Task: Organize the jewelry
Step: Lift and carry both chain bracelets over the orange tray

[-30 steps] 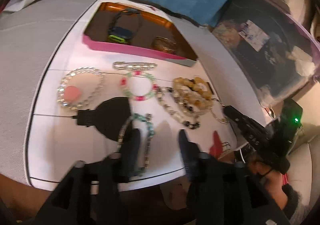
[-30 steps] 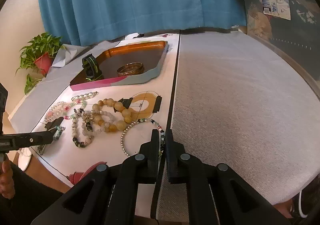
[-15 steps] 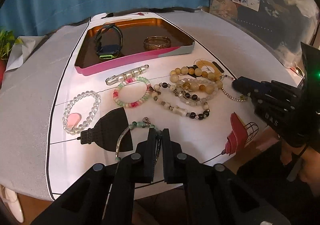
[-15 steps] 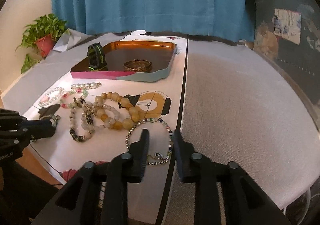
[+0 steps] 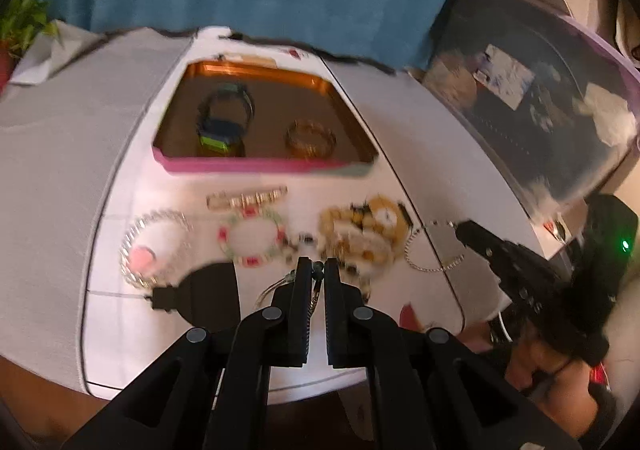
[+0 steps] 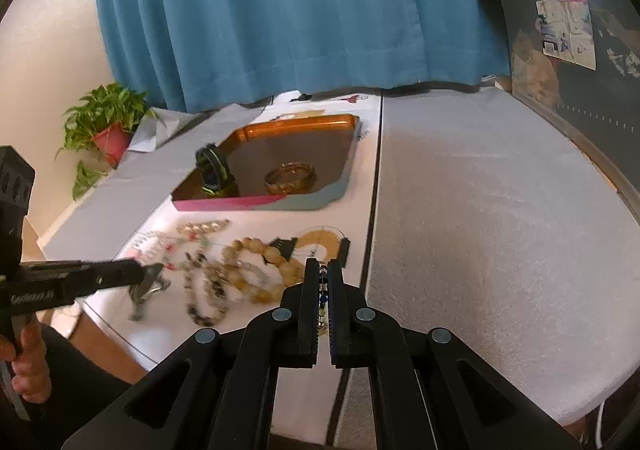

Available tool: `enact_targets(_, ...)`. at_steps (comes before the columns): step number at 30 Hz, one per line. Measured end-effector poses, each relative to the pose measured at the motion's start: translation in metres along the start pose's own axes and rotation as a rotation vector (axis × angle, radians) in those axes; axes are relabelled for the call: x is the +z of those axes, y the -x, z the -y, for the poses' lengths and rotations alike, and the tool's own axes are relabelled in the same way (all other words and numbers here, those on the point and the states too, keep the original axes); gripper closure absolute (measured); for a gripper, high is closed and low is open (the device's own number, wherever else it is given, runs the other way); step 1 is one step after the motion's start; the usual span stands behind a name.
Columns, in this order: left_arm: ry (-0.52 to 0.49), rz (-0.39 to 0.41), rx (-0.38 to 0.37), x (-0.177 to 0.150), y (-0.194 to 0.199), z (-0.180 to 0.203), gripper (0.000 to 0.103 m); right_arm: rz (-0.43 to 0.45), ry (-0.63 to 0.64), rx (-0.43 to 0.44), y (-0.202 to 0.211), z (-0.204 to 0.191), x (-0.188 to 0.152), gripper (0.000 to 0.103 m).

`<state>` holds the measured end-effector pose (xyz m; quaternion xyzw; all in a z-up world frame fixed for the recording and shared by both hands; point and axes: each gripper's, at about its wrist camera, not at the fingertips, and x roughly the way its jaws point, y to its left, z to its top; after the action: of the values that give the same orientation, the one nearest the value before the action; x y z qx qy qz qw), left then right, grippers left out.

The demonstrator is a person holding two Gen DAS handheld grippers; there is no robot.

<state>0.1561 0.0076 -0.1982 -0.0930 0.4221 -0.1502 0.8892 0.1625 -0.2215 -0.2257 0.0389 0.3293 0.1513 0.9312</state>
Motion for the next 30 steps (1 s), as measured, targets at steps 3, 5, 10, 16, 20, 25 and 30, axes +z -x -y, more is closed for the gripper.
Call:
enact_targets(3,-0.003,0.001,0.054,0.011,0.003,0.004,0.099,0.010,0.011,0.002,0.010,-0.005,0.009,0.099)
enact_targets(5,0.007,0.000,0.074,0.016,0.003,0.003,0.099,0.017,0.036,0.001,0.018,-0.010,0.016,0.099)
enact_targets(10,0.000,0.030,0.086,0.030,0.013,0.006,0.099,0.013,0.081,0.011,0.029,-0.019,0.031,0.099)
enact_targets(16,-0.001,0.088,0.056,0.052,0.024,0.008,0.099,0.043,0.129,0.031,0.043,-0.036,0.058,0.099)
enact_targets(20,-0.005,0.107,0.023,0.066,0.020,0.015,0.099,0.059,0.156,0.042,0.044,-0.046,0.077,0.099)
enact_targets(25,-0.022,0.128,-0.013,0.087,0.014,0.021,0.099,0.085,0.180,0.060,0.038,-0.055,0.099,0.099)
enact_targets(30,-0.059,0.163,-0.034,0.108,0.014,0.024,0.099,0.116,0.167,0.075,0.022,-0.056,0.118,0.099)
